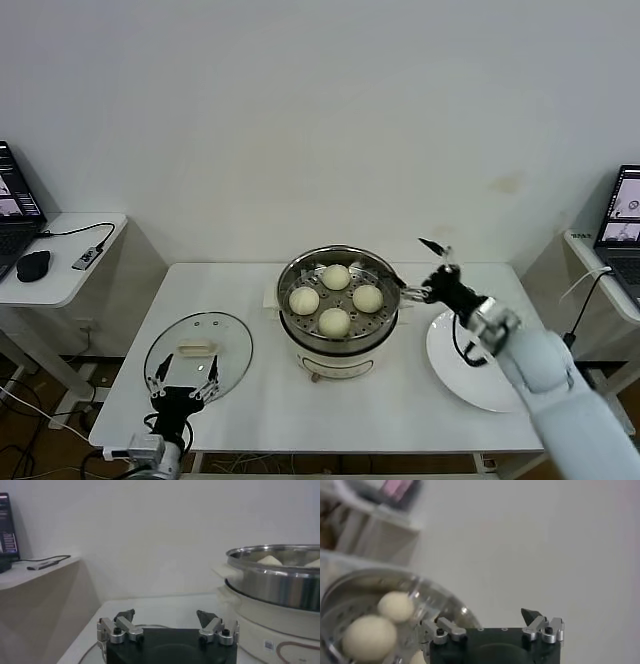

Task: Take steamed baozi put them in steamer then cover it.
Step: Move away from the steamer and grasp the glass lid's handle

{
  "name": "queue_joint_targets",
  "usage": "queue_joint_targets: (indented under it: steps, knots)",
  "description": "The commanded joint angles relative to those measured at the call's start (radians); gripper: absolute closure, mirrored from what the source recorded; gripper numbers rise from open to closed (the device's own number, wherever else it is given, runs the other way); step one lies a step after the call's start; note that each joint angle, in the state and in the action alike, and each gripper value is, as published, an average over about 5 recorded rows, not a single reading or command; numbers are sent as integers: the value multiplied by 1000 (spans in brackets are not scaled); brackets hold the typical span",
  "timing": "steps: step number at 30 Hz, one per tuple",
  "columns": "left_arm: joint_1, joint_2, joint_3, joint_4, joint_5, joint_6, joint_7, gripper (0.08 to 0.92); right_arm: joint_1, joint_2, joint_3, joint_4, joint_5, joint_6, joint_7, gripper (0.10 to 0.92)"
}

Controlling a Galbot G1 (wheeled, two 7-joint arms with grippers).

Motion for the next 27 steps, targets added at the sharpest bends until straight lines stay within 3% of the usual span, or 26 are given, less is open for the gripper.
queue_joint_targets:
  steps: [1, 10, 27]
  knots:
    - [-2, 8, -40, 114, 700, -151, -44, 177, -391, 342, 452, 125, -48, 58, 85, 203]
    - [-15, 119, -106, 241, 1141, -228, -26, 177, -467, 376, 574, 96, -23, 79, 238, 203]
    - [-273, 180, -28, 490, 1265, -226, -17, 177, -526, 407, 644, 57, -26, 124, 275, 203]
